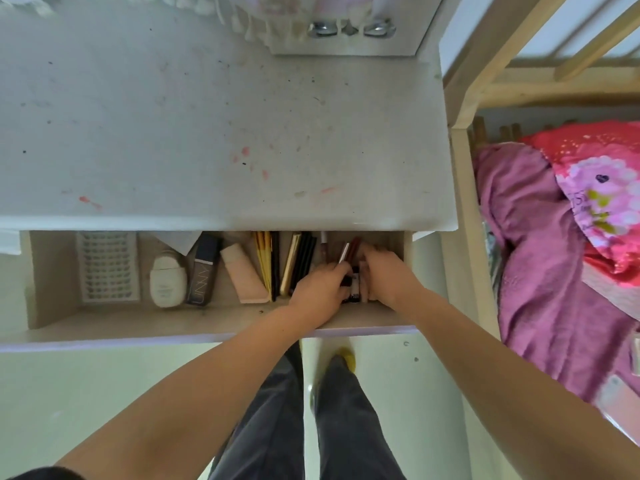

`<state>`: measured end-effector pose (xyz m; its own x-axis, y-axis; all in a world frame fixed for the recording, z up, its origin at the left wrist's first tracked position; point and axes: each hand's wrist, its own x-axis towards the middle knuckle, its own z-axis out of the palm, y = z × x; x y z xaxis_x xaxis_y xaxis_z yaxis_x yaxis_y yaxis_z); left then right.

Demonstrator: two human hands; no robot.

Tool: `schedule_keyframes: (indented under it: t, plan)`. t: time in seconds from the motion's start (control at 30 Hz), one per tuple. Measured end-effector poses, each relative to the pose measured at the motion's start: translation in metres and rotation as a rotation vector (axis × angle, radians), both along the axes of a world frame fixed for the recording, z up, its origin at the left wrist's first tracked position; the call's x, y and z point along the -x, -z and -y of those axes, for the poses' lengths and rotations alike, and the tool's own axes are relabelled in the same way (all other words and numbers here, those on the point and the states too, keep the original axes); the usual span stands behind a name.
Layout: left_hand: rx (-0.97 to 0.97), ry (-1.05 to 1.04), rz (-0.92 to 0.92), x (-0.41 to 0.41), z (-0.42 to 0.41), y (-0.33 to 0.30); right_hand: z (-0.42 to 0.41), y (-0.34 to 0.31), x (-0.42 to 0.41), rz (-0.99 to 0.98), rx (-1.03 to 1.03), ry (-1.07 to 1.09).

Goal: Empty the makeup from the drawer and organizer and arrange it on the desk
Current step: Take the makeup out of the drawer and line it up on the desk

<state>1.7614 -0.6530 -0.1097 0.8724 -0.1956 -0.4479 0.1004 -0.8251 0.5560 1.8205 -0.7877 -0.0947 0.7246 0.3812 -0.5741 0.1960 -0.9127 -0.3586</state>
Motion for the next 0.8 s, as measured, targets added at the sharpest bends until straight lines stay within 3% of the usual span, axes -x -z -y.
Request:
schedule_keyframes:
  t: [0.07,0.23,0.43,0.57,0.8]
  plan:
    - [0.093,-0.067,-0.008,0.004,-0.003,-0.009,0.008,-0.014,0.004,0.003,-0.1,0.0]
    - [0.173,-0.205,0.175,0.004,-0.027,-0.067,0.025,-0.073,-0.001,0.111,-0.291,0.012]
    - [0.254,-0.403,0.335,-0.078,-0.059,-0.125,-0.015,-0.129,-0.093,0.182,-0.536,0.187]
    - [0.189,-0.44,0.288,-0.139,-0.075,-0.118,-0.049,-0.106,-0.145,0.171,-0.528,0.246]
    - [0.024,-0.385,0.298,-0.173,-0.08,-0.091,-0.068,-0.072,-0.172,0.345,-0.338,0.221]
